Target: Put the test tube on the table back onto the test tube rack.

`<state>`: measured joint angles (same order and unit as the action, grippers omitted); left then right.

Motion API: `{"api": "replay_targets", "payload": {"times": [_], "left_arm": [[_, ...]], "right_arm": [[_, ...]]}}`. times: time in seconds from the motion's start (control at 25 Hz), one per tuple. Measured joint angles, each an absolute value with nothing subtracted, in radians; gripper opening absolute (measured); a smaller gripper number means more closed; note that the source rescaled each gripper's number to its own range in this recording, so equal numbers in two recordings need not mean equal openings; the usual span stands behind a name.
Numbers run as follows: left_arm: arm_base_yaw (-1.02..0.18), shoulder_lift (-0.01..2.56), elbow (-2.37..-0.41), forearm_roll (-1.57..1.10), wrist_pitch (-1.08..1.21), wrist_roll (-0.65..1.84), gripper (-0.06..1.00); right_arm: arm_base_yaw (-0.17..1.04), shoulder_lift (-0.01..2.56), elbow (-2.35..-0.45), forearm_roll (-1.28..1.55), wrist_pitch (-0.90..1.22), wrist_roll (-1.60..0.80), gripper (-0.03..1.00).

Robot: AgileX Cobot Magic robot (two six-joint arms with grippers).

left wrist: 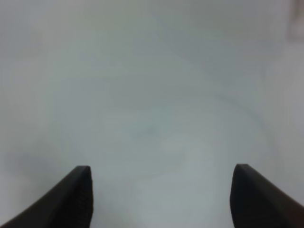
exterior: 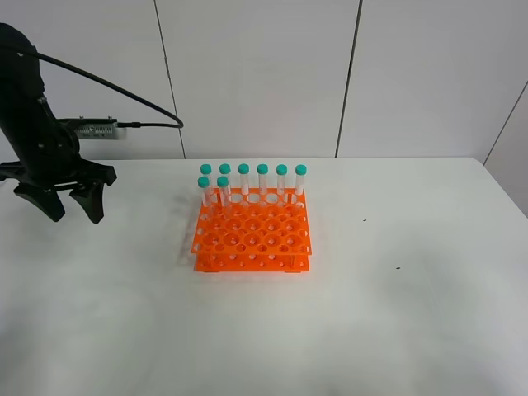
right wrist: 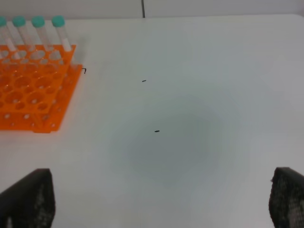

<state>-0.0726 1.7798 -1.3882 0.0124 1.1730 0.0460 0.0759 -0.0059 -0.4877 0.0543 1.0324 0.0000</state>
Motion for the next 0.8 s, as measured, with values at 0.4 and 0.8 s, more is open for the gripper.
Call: {"api": "replay_targets", "payload": {"times": [0.4, 0.8], "left_arm": [[-0.073, 1.353, -0.965, 0.011, 1.173, 0.042, 0.74], [-0.073, 0.764, -0.559, 0.011, 1.106, 0.012, 0.74]], "right_arm": [[0.076, -0.006, -0.488, 0.054, 1.032, 0.0, 1.0], [0.076, -0.006, -0.488, 0.054, 1.032, 0.0, 1.0]]}}
